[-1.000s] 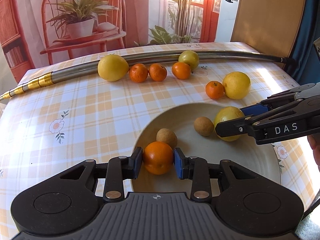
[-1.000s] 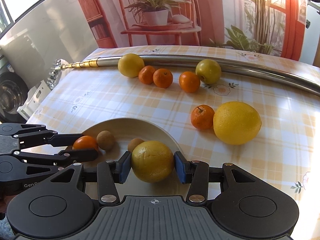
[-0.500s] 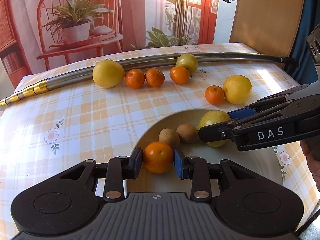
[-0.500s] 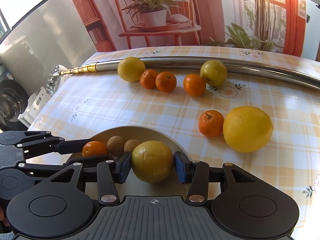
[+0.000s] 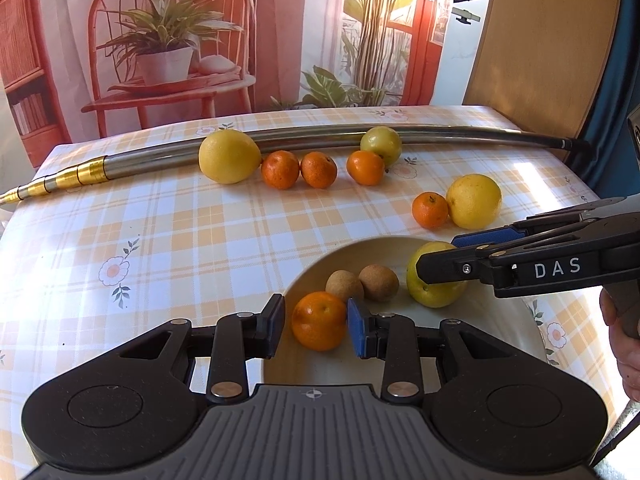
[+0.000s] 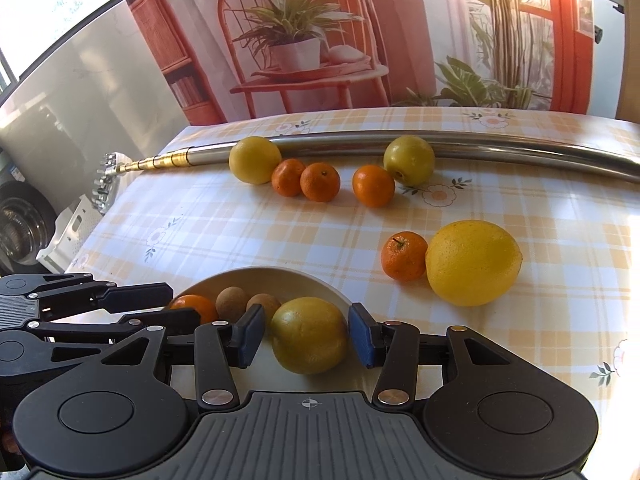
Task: Organize fruits
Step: 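Lower the tangerine and lemon into the plate and open both tools, then grasp another orange tangerine with the left tool while the right tool grasps a yellow lemon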
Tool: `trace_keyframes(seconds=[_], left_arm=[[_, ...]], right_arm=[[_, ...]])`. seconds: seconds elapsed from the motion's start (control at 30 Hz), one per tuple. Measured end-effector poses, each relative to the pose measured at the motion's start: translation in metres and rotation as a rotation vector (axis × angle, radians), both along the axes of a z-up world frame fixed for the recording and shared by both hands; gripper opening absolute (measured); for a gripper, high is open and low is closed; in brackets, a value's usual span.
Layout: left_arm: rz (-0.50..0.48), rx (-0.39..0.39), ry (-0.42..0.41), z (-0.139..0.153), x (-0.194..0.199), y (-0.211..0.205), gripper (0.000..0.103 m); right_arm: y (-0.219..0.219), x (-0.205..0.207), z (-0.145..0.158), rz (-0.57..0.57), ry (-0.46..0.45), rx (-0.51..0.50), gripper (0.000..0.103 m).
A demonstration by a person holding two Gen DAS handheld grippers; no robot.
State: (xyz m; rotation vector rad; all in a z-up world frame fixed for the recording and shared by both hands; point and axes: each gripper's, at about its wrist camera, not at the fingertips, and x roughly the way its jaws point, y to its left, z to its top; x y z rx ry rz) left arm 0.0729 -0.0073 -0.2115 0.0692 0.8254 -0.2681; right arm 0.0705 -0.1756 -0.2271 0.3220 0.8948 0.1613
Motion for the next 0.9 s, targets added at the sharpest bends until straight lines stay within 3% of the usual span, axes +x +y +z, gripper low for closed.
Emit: trace_keyframes(seconds=[0.33,0.57,0.9], left_arm=[[0.039,-0.050,-0.019,0.020,0.003,0.022,0.036],[0.119,-0.112,-0.017,0.038,0.012,0.056,0.036],[0.250,-0.115,-0.080,0.070,0.022,0.101,0.036]], right_arm=[[-0.014,-0.012,0.012,-0.034,-0.041,-0.026,0.044],[-0.025,-0.016,0.021,-0.060,-0.068,-0.052,0.044],[-0.032,-0.013,0.025,-0.115,-0.088,-0.078,0.044]])
